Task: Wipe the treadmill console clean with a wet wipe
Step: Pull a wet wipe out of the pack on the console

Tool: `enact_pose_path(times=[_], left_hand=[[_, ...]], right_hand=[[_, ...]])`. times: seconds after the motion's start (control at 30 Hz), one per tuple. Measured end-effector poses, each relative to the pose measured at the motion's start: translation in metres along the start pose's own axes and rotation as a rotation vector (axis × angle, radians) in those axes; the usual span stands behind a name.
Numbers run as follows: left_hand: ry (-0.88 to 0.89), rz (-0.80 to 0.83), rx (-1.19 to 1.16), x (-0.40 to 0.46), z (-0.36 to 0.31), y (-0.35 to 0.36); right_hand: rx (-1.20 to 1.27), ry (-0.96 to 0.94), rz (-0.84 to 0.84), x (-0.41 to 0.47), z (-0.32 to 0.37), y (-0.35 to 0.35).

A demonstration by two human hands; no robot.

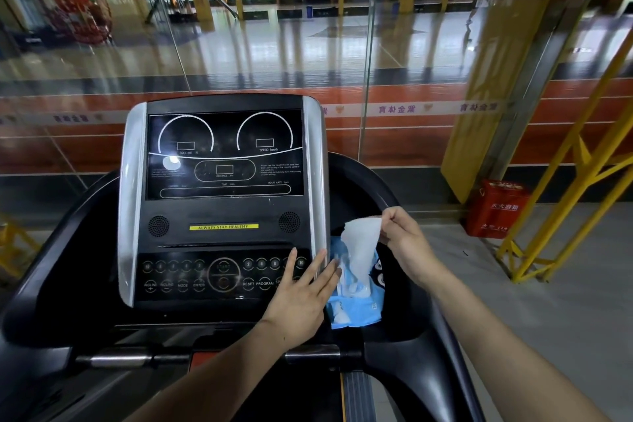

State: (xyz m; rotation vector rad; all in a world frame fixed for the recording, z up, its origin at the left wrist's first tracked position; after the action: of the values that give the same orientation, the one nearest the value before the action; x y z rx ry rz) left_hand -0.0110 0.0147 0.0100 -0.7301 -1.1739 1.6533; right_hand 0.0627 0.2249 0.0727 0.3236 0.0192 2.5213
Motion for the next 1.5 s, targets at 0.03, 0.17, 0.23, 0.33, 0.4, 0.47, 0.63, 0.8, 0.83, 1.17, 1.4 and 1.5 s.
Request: enact_pose_path(times=[0.03, 0.17, 0.23, 0.33, 0.4, 0.47, 0.63, 0.8, 0.83, 1.17, 1.4, 1.5], left_hand=[[-0.002, 0.002, -0.004, 0.000, 0.000, 0.001], [0.003, -0.005, -0.021, 0.000, 0.000, 0.001], [0.004, -0.010, -0.023, 0.000, 0.001, 0.000], [0.000, -0.017, -0.017, 0.000, 0.001, 0.001], [0.001, -0.014, -0.013, 0.000, 0.001, 0.002], [0.001, -0.009, -0.009, 0.000, 0.001, 0.004], [-0.006, -0.009, -0.023, 0.000, 0.002, 0.003], [-0.011, -0.033, -0.019, 0.000, 0.000, 0.001], [-0.012, -0.035, -0.022, 0.000, 0.000, 0.000], [-0.006, -0.085, -0.007, 0.002, -0.002, -0.005], [0.048, -0.075, 0.120, 0.007, -0.004, -0.011], [0.087, -0.072, 0.157, 0.011, -0.012, -0.013]], right_hand=[[0.050, 0.026, -0.026, -0.001, 0.000, -0.002], [-0.034, 0.109, -0.090, -0.010, -0.016, -0.012], [-0.168, 0.101, -0.081, -0.016, -0.022, -0.014], [-0.557, 0.034, 0.088, -0.028, -0.028, -0.008], [-0.956, 0.022, 0.300, -0.036, -0.034, 0.002], [-1.305, -0.002, 0.463, -0.041, -0.044, 0.010], [-1.418, -0.047, 0.499, -0.035, -0.058, 0.019], [-1.404, -0.046, 0.352, -0.022, -0.057, 0.017], [-1.411, -0.041, 0.322, -0.019, -0.056, 0.018], [-1.441, 0.111, 0.169, 0.000, -0.062, 0.020], [-1.344, 0.172, 0.136, 0.000, -0.056, 0.018], [-1.233, 0.146, 0.112, -0.004, -0.047, 0.011]])
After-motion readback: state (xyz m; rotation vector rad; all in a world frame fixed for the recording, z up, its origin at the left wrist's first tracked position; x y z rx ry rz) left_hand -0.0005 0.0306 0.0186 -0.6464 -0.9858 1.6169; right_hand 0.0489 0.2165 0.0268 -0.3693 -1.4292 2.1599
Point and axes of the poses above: each hand's wrist, its own x-axis towards the middle knuckle, its own y-axis out of the palm, z = x × y, the point moved 5 cm from there along x, towards the middle knuckle, and after that the axes turned 6 degrees about -y, right-handed, at the moved point
